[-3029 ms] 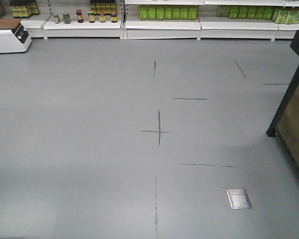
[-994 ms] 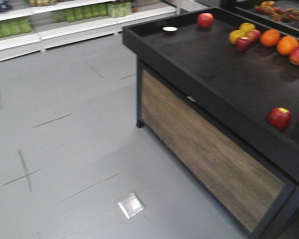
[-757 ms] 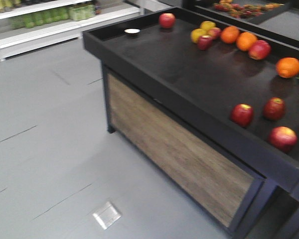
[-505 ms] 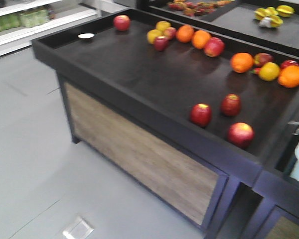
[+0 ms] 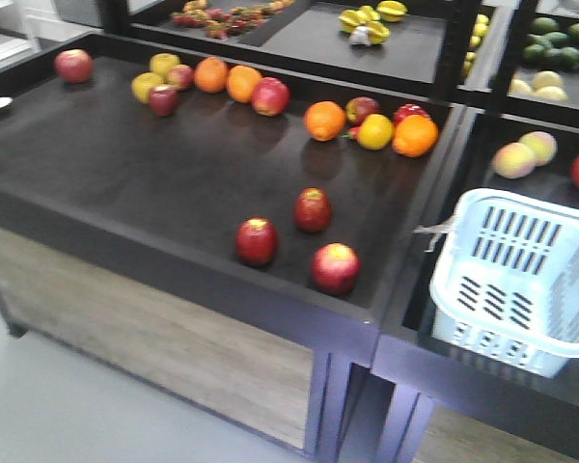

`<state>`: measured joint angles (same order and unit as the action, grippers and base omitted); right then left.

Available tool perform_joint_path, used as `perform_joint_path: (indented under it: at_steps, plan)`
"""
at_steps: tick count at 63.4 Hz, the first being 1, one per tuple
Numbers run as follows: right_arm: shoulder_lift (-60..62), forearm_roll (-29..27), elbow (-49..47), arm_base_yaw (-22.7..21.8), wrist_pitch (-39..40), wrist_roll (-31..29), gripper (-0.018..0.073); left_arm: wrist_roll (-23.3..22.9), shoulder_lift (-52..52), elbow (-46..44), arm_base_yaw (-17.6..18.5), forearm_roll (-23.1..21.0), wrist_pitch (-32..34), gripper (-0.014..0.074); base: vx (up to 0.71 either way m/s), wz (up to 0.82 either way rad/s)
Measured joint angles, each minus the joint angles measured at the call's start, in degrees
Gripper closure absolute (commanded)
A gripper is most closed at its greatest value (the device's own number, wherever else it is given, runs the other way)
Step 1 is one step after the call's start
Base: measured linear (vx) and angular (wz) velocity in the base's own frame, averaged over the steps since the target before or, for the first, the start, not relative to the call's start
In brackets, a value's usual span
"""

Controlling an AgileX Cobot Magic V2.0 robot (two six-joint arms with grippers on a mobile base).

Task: Pick three apples into basket with both arms
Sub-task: 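Turn the base and approach the fruit table with the blue basket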

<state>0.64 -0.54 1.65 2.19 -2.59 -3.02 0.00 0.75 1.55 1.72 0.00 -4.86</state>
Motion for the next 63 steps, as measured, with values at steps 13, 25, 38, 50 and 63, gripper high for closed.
perform_joint_path:
  at_steps: [13,25,38,50,63]
  plan:
    - [0.0,0.0,0.0,0.0,0.0,0.0,0.0568,0.0,0.0,0.0,0.0,0.0,0.0,0.0603,0.12,-0.46]
    - [0.0,0.0,0.0,0.0,0.0,0.0,0.0568,0.0,0.0,0.0,0.0,0.0,0.0,0.0603,0.12,-0.43]
    - [0.0,0.0,0.0,0.0,0.0,0.0,0.0568,0.0,0.0,0.0,0.0,0.0,0.0,0.0603,0.11,-0.37]
    - [0.0,0.0,0.0,0.0,0.0,0.0,0.0568,0.0,0.0,0.0,0.0,0.0,0.0,0.0603,0.09,-0.31]
    - [0.0,0.0,0.0,0.0,0.0,0.0,0.0568,0.0,0.0,0.0,0.0,0.0,0.0,0.0603,0.07,-0.25]
